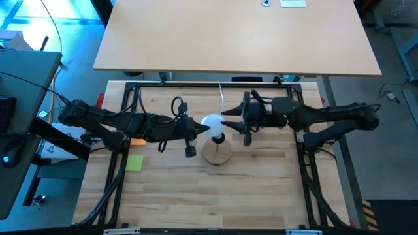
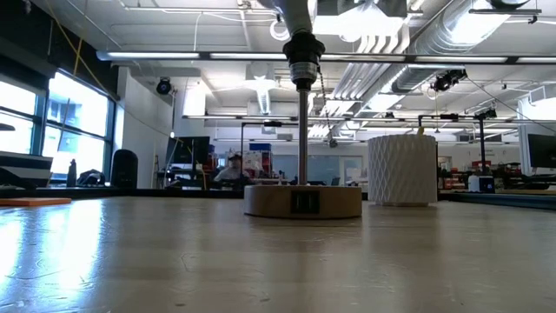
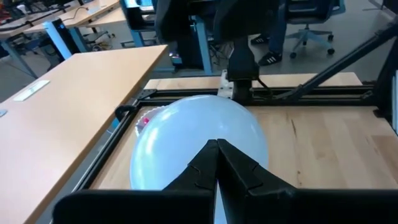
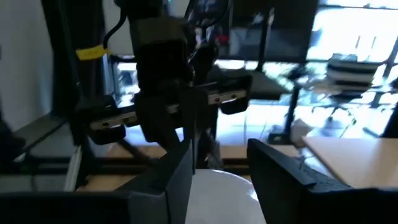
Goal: Screw lightbulb
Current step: Insert the light bulb into the brown lamp
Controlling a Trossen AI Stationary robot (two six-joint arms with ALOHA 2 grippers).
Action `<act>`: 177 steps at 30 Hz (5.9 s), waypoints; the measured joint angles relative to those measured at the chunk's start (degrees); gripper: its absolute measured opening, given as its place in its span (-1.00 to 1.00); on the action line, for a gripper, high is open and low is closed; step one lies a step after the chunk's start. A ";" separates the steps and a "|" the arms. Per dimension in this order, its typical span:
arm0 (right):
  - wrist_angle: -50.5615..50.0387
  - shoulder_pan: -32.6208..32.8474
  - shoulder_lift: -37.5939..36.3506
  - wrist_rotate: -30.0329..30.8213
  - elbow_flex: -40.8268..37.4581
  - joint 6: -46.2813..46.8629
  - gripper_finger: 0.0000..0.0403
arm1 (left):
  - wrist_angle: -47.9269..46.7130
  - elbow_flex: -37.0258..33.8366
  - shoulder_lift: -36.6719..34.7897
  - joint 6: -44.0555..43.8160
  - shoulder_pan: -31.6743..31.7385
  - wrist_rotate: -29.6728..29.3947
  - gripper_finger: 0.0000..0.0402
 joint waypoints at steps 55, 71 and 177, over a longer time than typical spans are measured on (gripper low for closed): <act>-33.55 2.62 5.93 5.65 14.70 2.22 -0.61 | 8.63 -20.07 -2.31 -6.64 -3.82 -7.30 -1.00; -32.12 2.60 6.17 4.41 14.63 2.57 -0.61 | 57.53 -33.75 3.70 -1.30 5.02 14.69 0.01; 26.67 5.22 14.38 5.79 -25.45 12.86 -0.23 | 24.55 -18.13 3.69 -4.98 5.81 -1.49 -0.33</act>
